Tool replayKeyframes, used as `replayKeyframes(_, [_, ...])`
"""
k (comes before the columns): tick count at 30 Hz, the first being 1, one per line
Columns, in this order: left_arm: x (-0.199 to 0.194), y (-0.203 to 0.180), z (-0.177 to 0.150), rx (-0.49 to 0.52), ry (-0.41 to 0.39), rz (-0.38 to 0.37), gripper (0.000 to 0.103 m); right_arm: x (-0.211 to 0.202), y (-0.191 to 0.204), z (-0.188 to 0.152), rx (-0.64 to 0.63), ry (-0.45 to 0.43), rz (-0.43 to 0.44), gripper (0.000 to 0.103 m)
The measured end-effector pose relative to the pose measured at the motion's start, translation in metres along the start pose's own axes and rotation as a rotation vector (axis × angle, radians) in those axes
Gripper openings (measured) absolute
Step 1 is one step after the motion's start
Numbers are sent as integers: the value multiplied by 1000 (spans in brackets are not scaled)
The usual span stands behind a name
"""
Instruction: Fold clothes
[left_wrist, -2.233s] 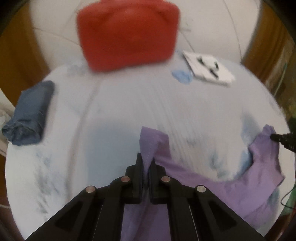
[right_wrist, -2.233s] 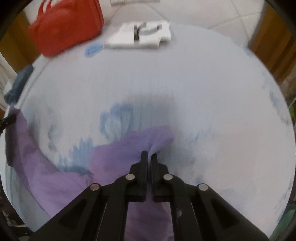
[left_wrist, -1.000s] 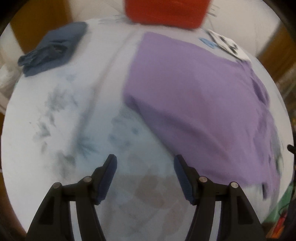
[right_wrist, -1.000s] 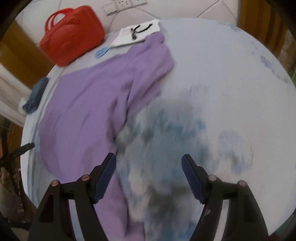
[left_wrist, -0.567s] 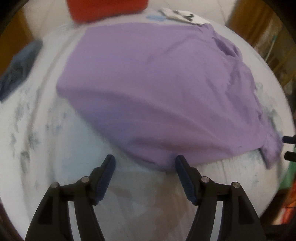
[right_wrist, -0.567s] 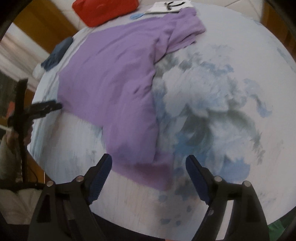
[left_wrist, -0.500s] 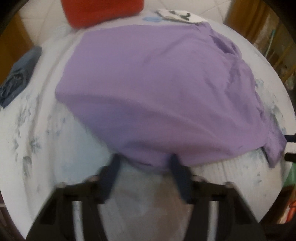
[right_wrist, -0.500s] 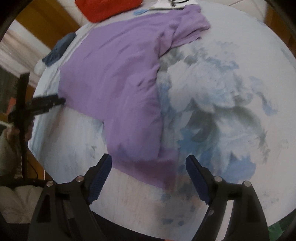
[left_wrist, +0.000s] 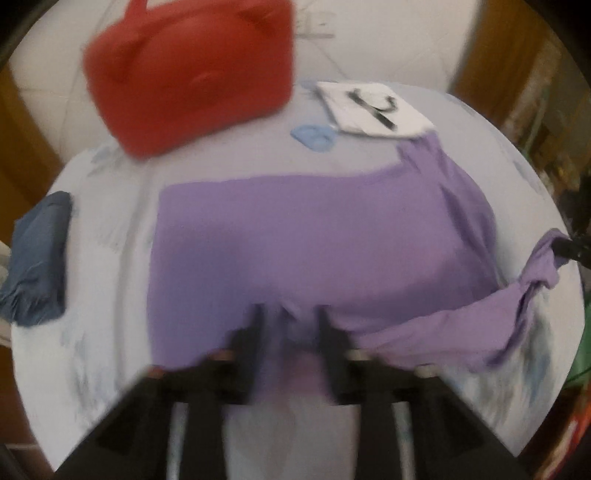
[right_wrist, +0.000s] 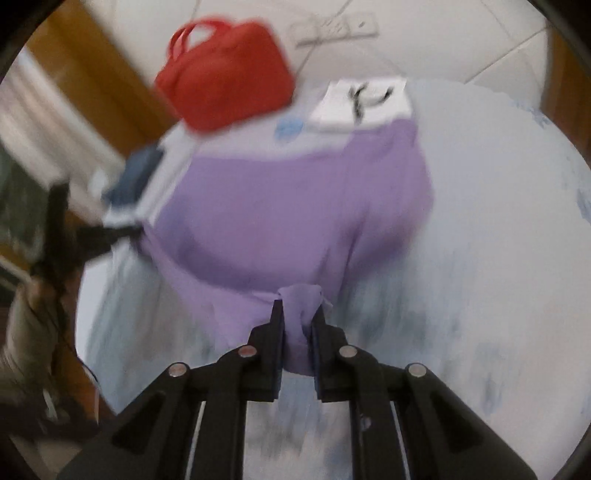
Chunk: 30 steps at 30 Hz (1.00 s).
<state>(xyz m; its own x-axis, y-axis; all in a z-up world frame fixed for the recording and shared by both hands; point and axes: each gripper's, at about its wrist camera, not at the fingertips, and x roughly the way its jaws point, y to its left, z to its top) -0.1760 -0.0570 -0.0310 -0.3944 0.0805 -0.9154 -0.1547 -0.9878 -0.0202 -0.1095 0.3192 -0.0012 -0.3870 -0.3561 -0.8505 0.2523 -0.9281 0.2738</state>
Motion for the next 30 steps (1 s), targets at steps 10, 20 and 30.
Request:
replayKeyframes(10, [2,43,-42,-64,12,94,71,8,-32,35,113,-41,-103,56])
replayKeyframes(20, [34,25,-105,-88,75,121,72,40,0,-17,206,134,23,56])
replayKeyframes(30, [36,42,-106,-93,42,51,25,72,67,-36,243,176,23,56])
